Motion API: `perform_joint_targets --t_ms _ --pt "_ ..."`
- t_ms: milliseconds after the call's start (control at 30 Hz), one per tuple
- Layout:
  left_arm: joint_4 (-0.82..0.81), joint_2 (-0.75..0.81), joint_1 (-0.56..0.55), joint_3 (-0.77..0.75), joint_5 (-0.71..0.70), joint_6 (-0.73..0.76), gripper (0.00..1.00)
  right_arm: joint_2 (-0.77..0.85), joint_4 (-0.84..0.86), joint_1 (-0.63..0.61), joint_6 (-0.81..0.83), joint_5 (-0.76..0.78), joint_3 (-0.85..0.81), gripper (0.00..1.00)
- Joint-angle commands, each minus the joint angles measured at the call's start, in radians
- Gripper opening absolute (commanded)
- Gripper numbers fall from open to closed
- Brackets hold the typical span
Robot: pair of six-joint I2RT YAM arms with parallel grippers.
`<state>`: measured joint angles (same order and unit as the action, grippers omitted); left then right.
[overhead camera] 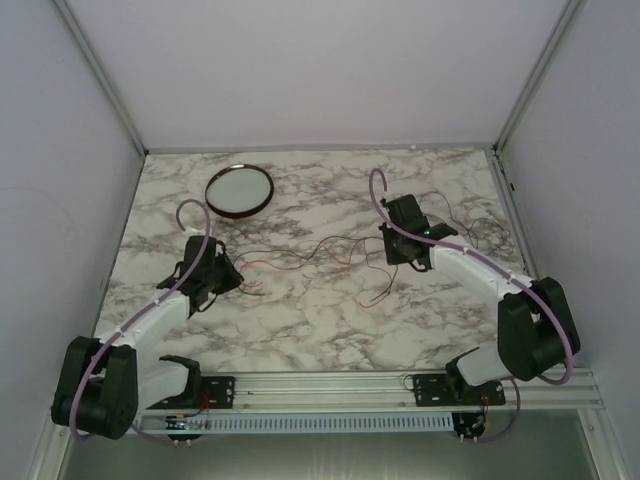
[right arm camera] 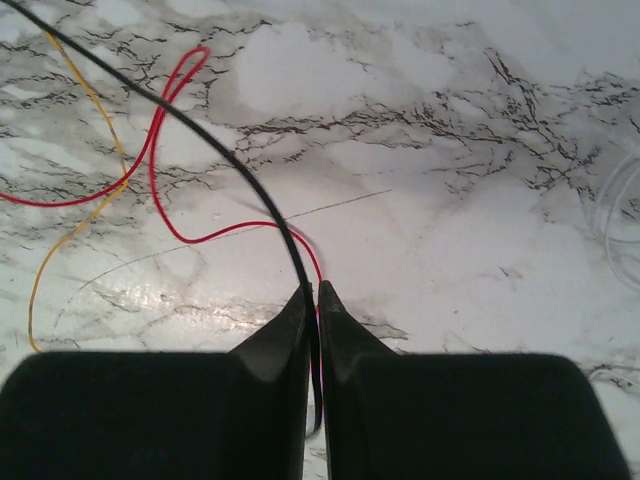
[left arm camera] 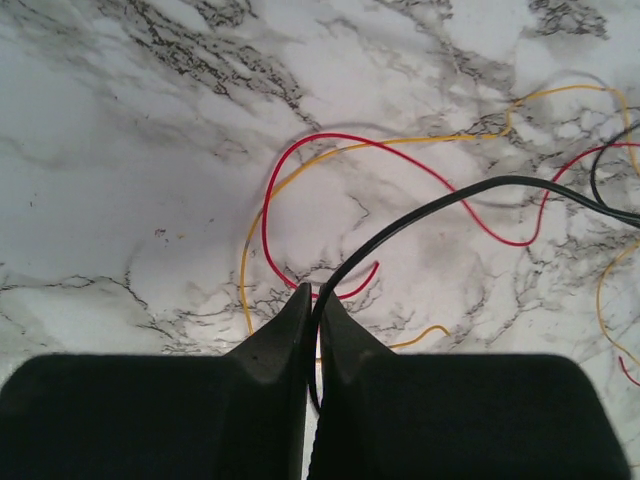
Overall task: Zip-tie the wires
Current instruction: Place the cable at the center of the board.
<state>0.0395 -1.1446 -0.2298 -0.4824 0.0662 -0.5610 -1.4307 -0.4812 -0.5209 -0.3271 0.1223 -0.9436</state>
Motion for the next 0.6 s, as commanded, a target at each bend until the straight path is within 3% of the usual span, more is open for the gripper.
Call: perform_joint_targets --t_ms 0,133,267,433,567 --pt "-0.072 -0.029 0.005 0.029 -0.006 -0.015 0.10 -0.007 0.042 -0.008 -0.017 -0.035 -0.028 0.09" --pt "-0.075 -0.056 0.005 0.036 -0.018 -0.012 0.23 -0.008 0.034 -0.008 -0.015 -0.036 -0.037 0.26" --pt "-0.066 -0.060 0.005 0.035 -0.030 -0.010 0.34 -0.013 0.016 -0.008 -0.015 -0.020 -0.045 0.30" --pt "0.019 -0.024 0.006 -0.018 -0.087 0.017 0.57 0.004 -0.013 -0.005 -0.013 0.061 -0.082 0.38" --pt "0.109 0.050 0.008 -0.116 -0.136 0.039 0.75 0.044 0.003 0.013 -0.024 0.148 -0.090 0.54"
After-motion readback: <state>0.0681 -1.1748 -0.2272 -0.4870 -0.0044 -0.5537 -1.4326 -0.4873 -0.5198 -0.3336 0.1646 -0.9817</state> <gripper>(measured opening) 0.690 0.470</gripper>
